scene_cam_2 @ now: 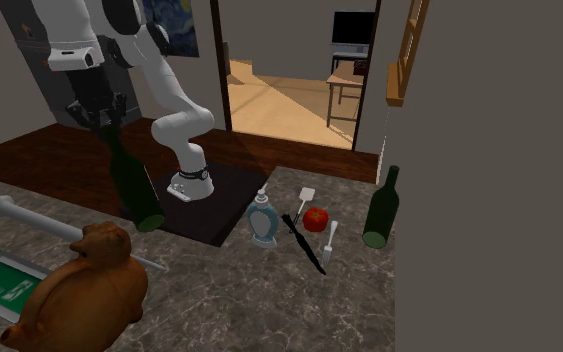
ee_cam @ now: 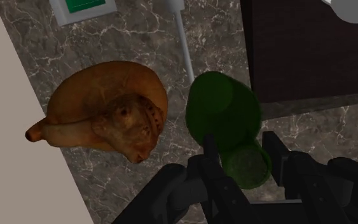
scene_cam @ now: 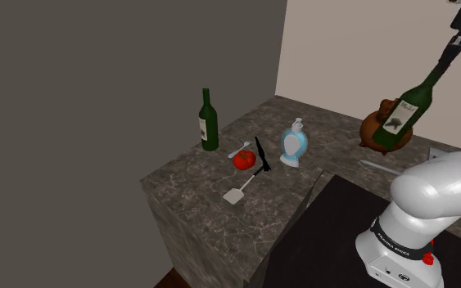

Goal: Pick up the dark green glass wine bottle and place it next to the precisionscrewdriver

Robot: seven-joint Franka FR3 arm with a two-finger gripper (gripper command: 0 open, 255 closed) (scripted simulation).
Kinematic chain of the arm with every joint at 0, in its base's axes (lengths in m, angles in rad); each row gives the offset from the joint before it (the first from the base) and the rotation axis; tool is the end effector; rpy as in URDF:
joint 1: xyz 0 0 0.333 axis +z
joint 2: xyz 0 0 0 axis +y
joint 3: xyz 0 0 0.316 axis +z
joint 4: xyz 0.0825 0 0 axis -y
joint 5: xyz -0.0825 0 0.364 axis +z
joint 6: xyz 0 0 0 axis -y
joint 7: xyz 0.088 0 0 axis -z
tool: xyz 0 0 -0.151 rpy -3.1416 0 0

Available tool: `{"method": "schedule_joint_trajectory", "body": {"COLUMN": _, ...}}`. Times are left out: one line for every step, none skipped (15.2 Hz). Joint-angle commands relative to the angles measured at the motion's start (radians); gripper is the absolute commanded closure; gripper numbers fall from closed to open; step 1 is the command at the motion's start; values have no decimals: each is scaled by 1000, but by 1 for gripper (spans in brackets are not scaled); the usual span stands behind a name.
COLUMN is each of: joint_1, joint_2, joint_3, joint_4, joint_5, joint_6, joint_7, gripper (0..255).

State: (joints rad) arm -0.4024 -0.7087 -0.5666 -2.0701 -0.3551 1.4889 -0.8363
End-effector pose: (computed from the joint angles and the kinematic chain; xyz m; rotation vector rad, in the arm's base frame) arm 0.0981 -0.3469 0.5904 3.1146 -0.0937 0.0425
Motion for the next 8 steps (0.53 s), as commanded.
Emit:
{"method": "schedule_joint_trajectory", "body": {"joint_1": -23, "joint_2": -40, "joint_3": -15, "joint_4": -10, "joint_5": -26, "joint_6": -21, "joint_7": -34, "gripper": 255}}
{"method": "schedule_joint_trajectory", "body": {"joint_1": -35, "joint_2": -60, "joint_3": -21, "joint_4": -15, "joint_5": -39, "joint_6": -32, "joint_7": -51, "gripper": 255}}
{"method": "schedule_joint_trajectory", "body": {"joint_1": -47, "joint_2": -79, "joint_3": -28, "joint_4": -19, "joint_5": -52, "joint_6": -43, "joint_7": -69, "gripper": 255}}
{"method": "schedule_joint_trajectory", "body": {"joint_1": -58, "joint_2": -97, "joint_3": -36, "joint_4": -21, "joint_5": -65, "joint_6": -54, "joint_7": -86, "gripper": 255}}
{"method": "schedule_joint_trajectory", "body": {"joint_1": -70, "joint_2": -114, "joint_3": -44, "joint_4": -22, "joint_5": -78, "joint_6": -65, "joint_7": -105, "gripper": 255}}
{"method": "schedule_joint_trajectory", "body": {"joint_1": -81, "joint_2": -131, "joint_3": -52, "joint_4": -23, "joint_5": -91, "joint_6": -76, "joint_7": -124, "gripper": 255}}
{"method": "schedule_joint_trajectory", "body": {"joint_1": -91, "joint_2": -146, "joint_3": -61, "joint_4": -22, "joint_5": -105, "joint_6": -87, "joint_7": -143, "gripper": 255}}
{"method": "schedule_joint_trajectory", "body": {"joint_1": -101, "joint_2": -161, "joint_3": -71, "joint_4": -20, "joint_5": -118, "joint_6": -97, "joint_7": -163, "gripper": 255}}
